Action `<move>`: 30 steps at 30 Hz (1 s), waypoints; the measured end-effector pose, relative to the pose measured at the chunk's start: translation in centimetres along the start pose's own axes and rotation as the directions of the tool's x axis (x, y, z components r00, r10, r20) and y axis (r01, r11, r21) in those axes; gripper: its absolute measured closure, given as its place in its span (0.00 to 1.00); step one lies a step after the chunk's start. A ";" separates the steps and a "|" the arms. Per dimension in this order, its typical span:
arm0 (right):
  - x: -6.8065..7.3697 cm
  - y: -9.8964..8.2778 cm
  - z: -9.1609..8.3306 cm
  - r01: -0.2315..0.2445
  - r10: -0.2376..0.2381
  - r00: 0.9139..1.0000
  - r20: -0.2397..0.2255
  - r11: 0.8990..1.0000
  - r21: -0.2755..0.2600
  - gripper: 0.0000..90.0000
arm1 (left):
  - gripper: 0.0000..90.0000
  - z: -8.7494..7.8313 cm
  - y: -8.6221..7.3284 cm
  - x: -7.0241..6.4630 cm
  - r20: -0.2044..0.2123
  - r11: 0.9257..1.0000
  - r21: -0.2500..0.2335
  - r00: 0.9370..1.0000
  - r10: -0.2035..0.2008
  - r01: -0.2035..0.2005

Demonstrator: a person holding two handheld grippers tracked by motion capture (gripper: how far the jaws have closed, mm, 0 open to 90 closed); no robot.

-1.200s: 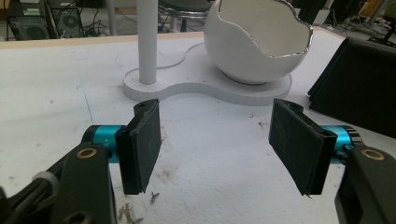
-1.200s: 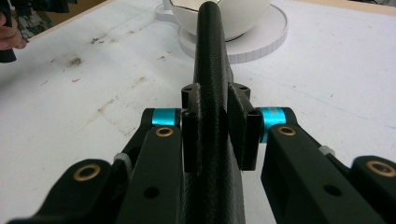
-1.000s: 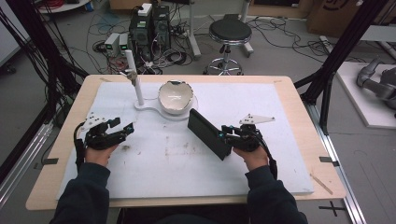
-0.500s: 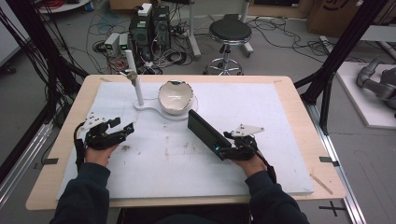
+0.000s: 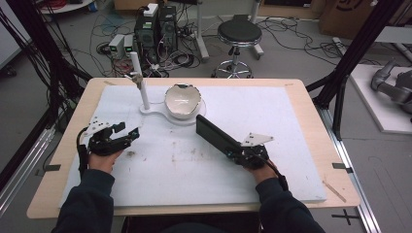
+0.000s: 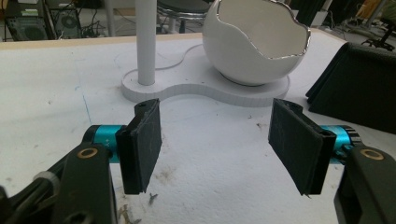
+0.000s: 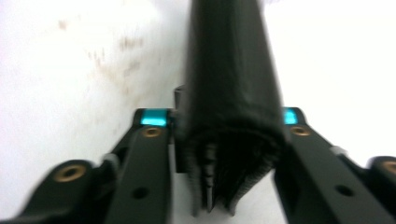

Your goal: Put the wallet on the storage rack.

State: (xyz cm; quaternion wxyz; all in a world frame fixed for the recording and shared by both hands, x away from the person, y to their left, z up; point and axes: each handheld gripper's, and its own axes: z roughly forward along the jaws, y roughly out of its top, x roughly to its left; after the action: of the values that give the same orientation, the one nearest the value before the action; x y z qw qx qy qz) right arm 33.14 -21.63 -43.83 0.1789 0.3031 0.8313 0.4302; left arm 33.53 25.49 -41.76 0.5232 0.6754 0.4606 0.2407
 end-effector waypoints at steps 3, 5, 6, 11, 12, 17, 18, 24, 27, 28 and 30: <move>-0.5 0.3 -0.8 -0.043 0.042 0.999 -0.014 0.997 -0.067 0.81 | 0.39 0.0 0.0 0.0 0.002 1.000 -0.002 1.000 0.000 0.000; -0.7 0.6 -1.5 -0.065 0.063 0.998 -0.021 0.991 -0.117 0.81 | 0.39 0.0 0.0 0.0 0.001 1.000 0.000 1.000 -0.001 0.001; -0.7 0.6 -1.5 -0.065 0.063 0.998 -0.021 0.991 -0.117 0.81 | 0.39 0.0 0.0 0.0 0.001 1.000 0.000 1.000 -0.001 0.001; -1.2 1.7 -3.3 -0.088 0.089 0.996 -0.007 0.970 -0.229 0.81 | 0.39 0.1 0.0 -0.1 0.002 1.000 0.004 1.000 0.000 0.000; -1.4 2.1 -3.8 -0.089 0.091 0.996 -0.008 0.961 -0.260 0.81 | 0.39 0.1 0.0 -0.1 0.002 1.000 0.005 1.000 0.001 -0.001; -1.8 3.0 -4.5 -0.072 0.079 0.997 0.010 0.952 -0.296 0.81 | 0.39 0.1 -0.1 -0.1 0.002 1.000 0.006 1.000 0.000 0.000; -1.8 3.4 -4.6 -0.063 0.071 0.997 0.017 0.953 -0.297 0.81 | 0.39 0.1 -0.1 -0.1 0.002 1.000 0.006 1.000 -0.001 0.001; -2.1 7.0 -5.3 0.067 -0.059 0.998 0.036 0.957 -0.283 0.82 | 0.39 0.1 -0.1 0.0 0.005 1.000 0.007 1.000 -0.003 0.003; -2.1 9.3 -5.3 0.152 -0.145 0.988 0.044 0.949 -0.278 0.82 | 0.39 0.1 -0.1 0.0 0.006 1.000 0.005 1.000 -0.002 0.002; -2.2 10.1 -5.3 0.179 -0.175 0.984 0.040 0.944 -0.276 0.83 | 0.39 0.1 -0.1 0.0 0.006 1.000 0.005 1.000 -0.003 0.003; -2.3 11.7 -5.0 0.227 -0.226 0.973 0.032 0.935 -0.272 0.82 | 0.39 0.1 -0.1 0.0 0.007 1.000 0.003 1.000 -0.004 0.004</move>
State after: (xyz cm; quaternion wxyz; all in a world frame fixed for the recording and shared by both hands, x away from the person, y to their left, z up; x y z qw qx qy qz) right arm 36.13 -21.00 -31.29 0.2677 0.1778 0.7930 0.5175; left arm 33.58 25.48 -41.84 0.5243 0.6763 0.4603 0.2365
